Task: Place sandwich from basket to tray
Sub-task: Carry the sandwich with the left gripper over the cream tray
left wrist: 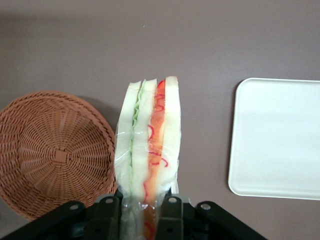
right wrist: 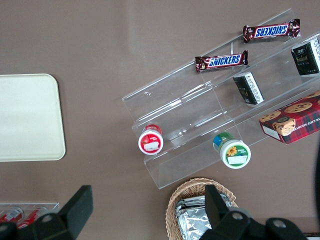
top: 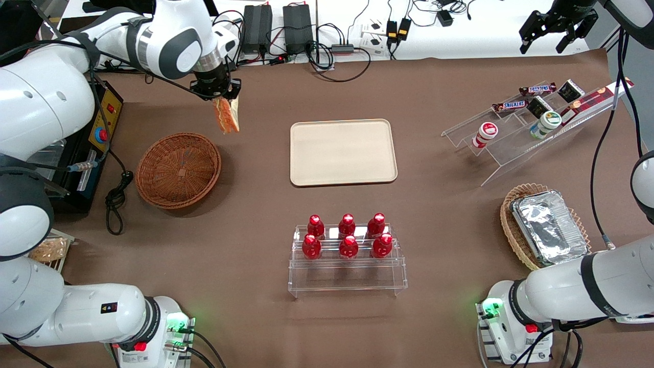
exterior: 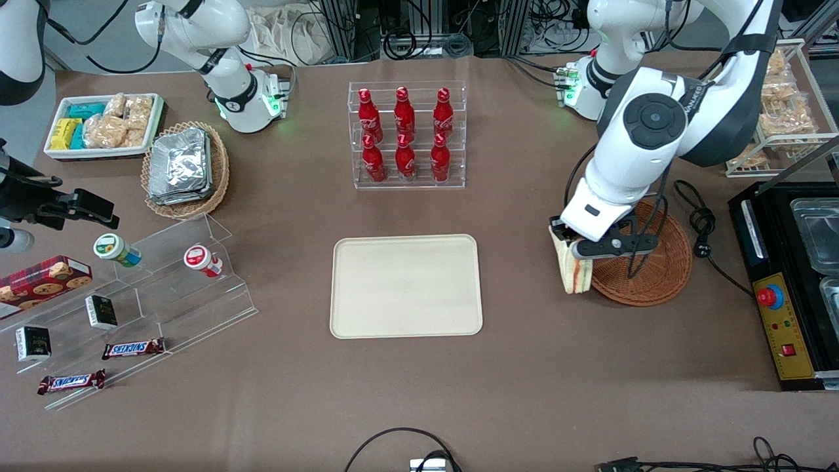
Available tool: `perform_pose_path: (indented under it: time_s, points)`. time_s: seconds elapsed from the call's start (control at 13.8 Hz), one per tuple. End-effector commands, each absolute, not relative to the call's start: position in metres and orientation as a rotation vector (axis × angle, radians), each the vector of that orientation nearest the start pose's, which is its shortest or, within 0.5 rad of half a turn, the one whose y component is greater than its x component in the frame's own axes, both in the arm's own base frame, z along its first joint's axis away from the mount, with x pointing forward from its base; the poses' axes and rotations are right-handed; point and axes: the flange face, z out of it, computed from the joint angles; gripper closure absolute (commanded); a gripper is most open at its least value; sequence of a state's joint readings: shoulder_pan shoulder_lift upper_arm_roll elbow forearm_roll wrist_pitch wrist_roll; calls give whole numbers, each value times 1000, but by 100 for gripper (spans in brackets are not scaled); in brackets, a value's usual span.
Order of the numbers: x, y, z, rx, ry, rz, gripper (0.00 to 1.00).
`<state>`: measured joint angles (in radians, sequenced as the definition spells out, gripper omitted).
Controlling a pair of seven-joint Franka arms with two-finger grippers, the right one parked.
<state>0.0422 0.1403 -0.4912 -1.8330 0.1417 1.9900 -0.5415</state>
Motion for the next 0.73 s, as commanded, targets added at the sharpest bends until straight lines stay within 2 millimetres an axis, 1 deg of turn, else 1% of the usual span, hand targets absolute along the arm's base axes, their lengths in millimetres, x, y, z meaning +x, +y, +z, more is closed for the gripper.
perform_pose_path:
  time_s: [0.0, 0.07, 0.15, 0.29, 0.44, 0.51, 0.58, 0.65]
  points:
    - [554, -275, 470, -3076, 45, -119, 72]
    - [555, -284, 471, -3082, 64, -126, 72]
    - [555, -295, 471, -3090, 92, -129, 70]
    - [556, -318, 468, -3111, 131, -125, 70]
    - [557, -339, 461, -3109, 99, -138, 70]
    - [558, -349, 455, -3094, 86, -152, 70]
    - [560, -356, 446, -3085, 73, -153, 71]
    - [563, -362, 443, -3088, 79, -156, 71]
